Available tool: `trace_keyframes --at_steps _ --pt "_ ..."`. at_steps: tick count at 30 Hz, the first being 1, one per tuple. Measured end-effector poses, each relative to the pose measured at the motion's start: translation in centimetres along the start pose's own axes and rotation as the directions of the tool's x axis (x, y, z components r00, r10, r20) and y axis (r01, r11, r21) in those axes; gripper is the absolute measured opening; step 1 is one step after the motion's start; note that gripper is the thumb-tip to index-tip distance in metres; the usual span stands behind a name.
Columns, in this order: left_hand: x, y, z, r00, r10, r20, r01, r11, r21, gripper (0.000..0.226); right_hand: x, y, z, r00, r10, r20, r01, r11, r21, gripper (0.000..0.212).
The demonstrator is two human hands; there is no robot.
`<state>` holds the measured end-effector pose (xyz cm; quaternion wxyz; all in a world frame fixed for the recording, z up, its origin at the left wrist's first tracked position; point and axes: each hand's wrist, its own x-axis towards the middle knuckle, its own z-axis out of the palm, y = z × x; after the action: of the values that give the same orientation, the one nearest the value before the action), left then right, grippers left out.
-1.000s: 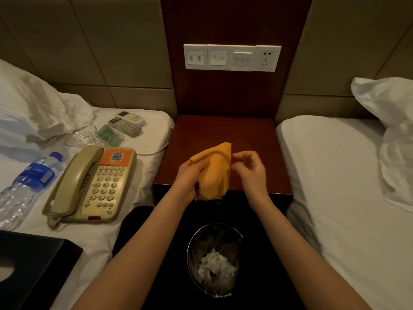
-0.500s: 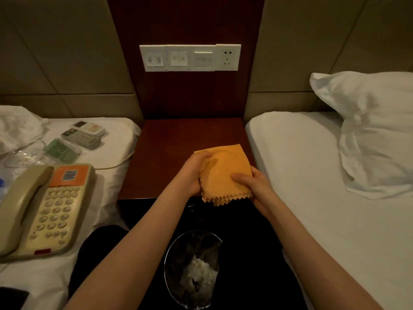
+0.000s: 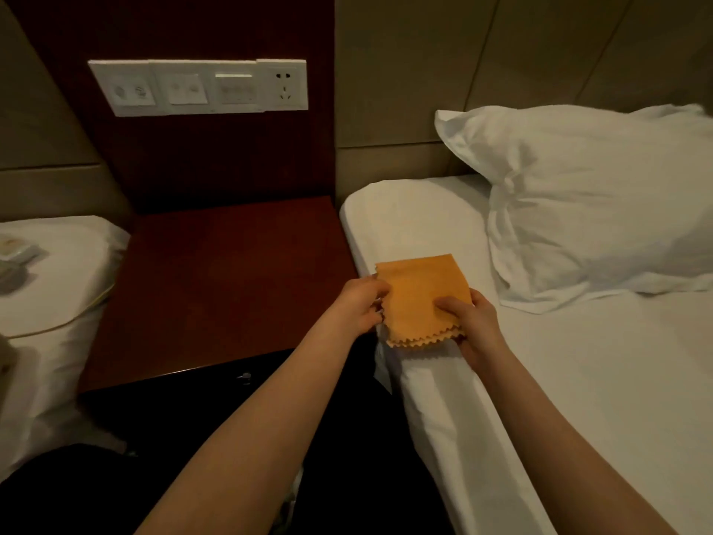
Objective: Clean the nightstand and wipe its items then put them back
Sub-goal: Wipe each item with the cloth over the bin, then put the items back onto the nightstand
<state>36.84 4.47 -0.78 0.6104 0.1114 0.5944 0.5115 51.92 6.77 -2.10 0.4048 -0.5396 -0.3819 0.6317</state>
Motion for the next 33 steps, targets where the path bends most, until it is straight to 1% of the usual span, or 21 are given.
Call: trace_keyframes --at_steps 3,5,6,8,9,11,13,16,17,19,22,24,27,30,33 --pt "0.8 -0.6 2.1 0.999 0.000 0.044 -0.003 0.998 0.068 0.033 0.7 -0.1 -1.7 0.998 -0.015 -0.064 0.014 1.000 -0.012 0.035" --pt "1.5 -1.1 3.0 0.999 0.013 0.040 -0.017 0.995 0.103 0.033 1.3 -0.1 -2.6 0.993 -0.026 -0.116 0.022 0.999 -0.035 0.038" --pt "1.8 -1.3 3.5 0.999 0.018 0.038 -0.023 0.991 0.129 0.038 1.6 -0.1 -3.0 0.989 -0.033 -0.145 0.025 0.998 -0.059 0.038" --pt "2.4 -1.7 4.2 0.998 0.026 0.059 -0.037 0.980 0.194 0.056 2.0 0.0 -3.8 0.977 -0.055 -0.208 0.026 0.990 -0.138 0.040" --pt "2.5 -1.9 4.5 0.997 0.032 0.076 -0.048 0.974 0.222 0.060 2.1 0.0 -4.3 0.969 -0.068 -0.237 0.022 0.981 -0.192 0.041" --pt "2.7 -2.2 5.1 0.993 0.045 0.113 -0.074 0.962 0.263 0.060 2.2 0.1 -5.2 0.951 -0.106 -0.291 0.010 0.949 -0.314 0.046" --pt "2.6 -2.5 5.6 0.988 0.061 0.144 -0.106 0.937 0.332 0.061 2.3 -0.1 -5.9 0.939 -0.155 -0.306 0.003 0.895 -0.446 0.048" --pt "2.6 -2.3 5.9 0.984 0.076 0.160 -0.140 0.887 0.439 0.062 2.3 -0.5 -6.0 0.925 -0.252 -0.285 -0.007 0.737 -0.675 0.055" --pt "2.5 -2.0 5.8 0.983 0.085 0.161 -0.152 0.871 0.467 0.062 2.3 -0.6 -5.9 0.914 -0.283 -0.291 -0.020 0.685 -0.728 0.060" --pt "2.3 -1.2 5.4 0.982 0.109 0.156 -0.175 0.843 0.509 0.060 2.2 -0.8 -5.4 0.882 -0.355 -0.310 -0.020 0.628 -0.778 0.065" --pt "1.6 0.5 3.9 0.980 0.150 0.128 -0.195 0.836 0.513 0.058 1.5 -1.5 -3.4 0.848 -0.471 -0.244 0.109 0.605 -0.789 0.057" --pt "1.1 1.7 2.3 0.981 0.169 0.095 -0.194 0.837 0.512 0.056 0.9 -1.9 -1.4 0.852 -0.497 -0.166 0.206 0.609 -0.766 0.052" --pt "-0.2 3.6 -0.6 0.978 0.202 0.052 -0.201 0.844 0.498 0.053 0.2 -2.2 2.1 0.869 -0.493 -0.040 0.301 0.592 -0.747 0.047" --pt "-1.8 5.6 -4.3 0.969 0.244 -0.026 -0.201 0.851 0.485 0.049 -0.6 -2.2 6.5 0.876 -0.477 0.073 0.365 0.555 -0.748 0.044" --pt "-3.5 7.2 -9.2 0.948 0.301 -0.101 -0.221 0.853 0.473 0.046 -1.4 -1.5 11.5 0.877 -0.440 0.194 0.435 0.554 -0.709 0.040"
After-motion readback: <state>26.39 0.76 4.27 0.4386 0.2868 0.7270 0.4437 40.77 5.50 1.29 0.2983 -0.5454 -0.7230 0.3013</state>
